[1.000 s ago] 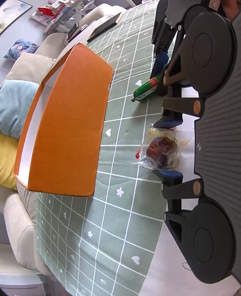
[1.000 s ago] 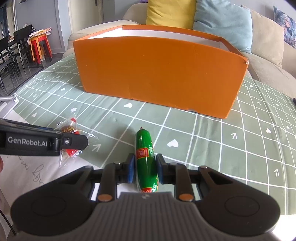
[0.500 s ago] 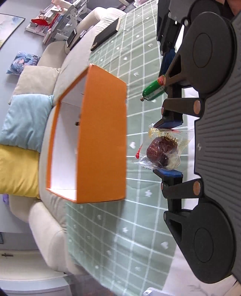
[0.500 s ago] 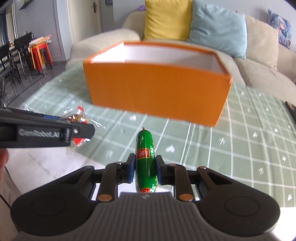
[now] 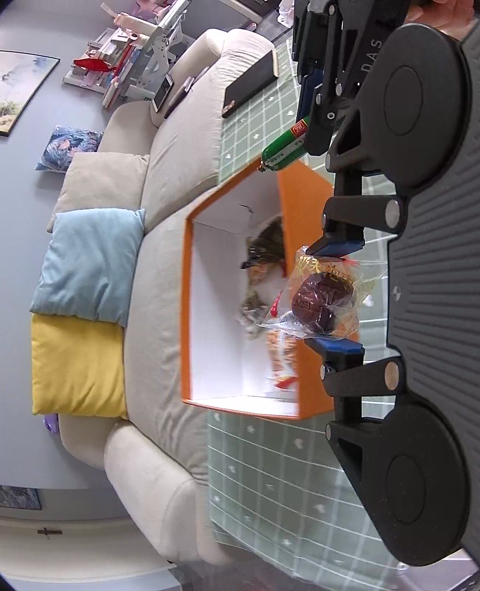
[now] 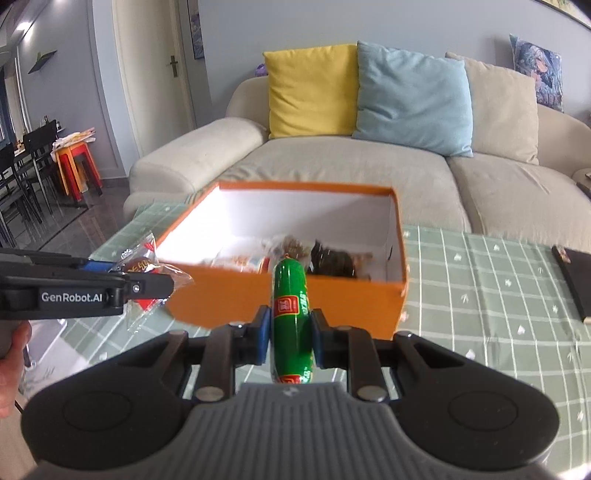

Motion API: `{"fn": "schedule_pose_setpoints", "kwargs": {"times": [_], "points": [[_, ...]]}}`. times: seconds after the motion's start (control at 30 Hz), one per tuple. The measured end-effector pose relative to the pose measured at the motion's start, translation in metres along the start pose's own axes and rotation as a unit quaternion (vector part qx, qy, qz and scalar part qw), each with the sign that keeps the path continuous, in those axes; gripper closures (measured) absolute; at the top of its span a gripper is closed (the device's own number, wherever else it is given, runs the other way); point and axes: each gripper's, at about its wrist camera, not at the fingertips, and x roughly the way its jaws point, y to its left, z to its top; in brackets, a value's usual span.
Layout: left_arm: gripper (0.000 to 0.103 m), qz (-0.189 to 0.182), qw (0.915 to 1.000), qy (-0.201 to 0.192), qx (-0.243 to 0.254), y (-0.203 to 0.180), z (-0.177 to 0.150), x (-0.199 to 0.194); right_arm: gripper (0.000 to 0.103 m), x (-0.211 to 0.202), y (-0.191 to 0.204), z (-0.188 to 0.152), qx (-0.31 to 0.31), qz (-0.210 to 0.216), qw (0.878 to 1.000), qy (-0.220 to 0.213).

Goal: Organize snacks
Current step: 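Lift both held snacks and carry them over the orange box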

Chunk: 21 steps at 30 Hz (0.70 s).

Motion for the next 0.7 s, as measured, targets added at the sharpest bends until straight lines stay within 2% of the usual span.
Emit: {"fn": "schedule_pose_setpoints", "kwargs": {"times": [0.13, 0.3, 0.4, 0.5, 0.6, 0.7], "points": [[0.055, 0.010, 0.9998, -0.009, 0.016, -0.002, 0.026, 0.013, 0.083, 0.005, -0.005, 0.030, -0.015, -0.003, 1.000, -0.013], [0.055, 0.018, 0.9997, -0.011, 0.012, 0.004, 0.046, 0.037, 0.083, 0.026, -0.010, 0.059, -0.031, -0.011, 0.999, -0.015], [0.055, 0.024, 0.9996, -0.006, 0.013, 0.009, 0.052, 0.054, 0.083, 0.046, -0.016, 0.071, -0.043, -0.020, 0.999, -0.005], [0.055, 0.048, 0.9983, 0.005, 0.032, 0.013, 0.056, 0.075, 0.083, 0.068, -0.020, 0.079, -0.056, -0.035, 0.998, 0.012], [0.055, 0.071, 0.9962, 0.024, 0.044, 0.019, 0.056, 0.098, 0.083, 0.090, -0.026, 0.081, -0.061, -0.048, 0.997, 0.031], [0.055, 0.079, 0.9945, 0.043, 0.054, 0.022, 0.055, 0.117, 0.083, 0.113, -0.030, 0.081, -0.072, -0.065, 0.994, 0.052]]}}
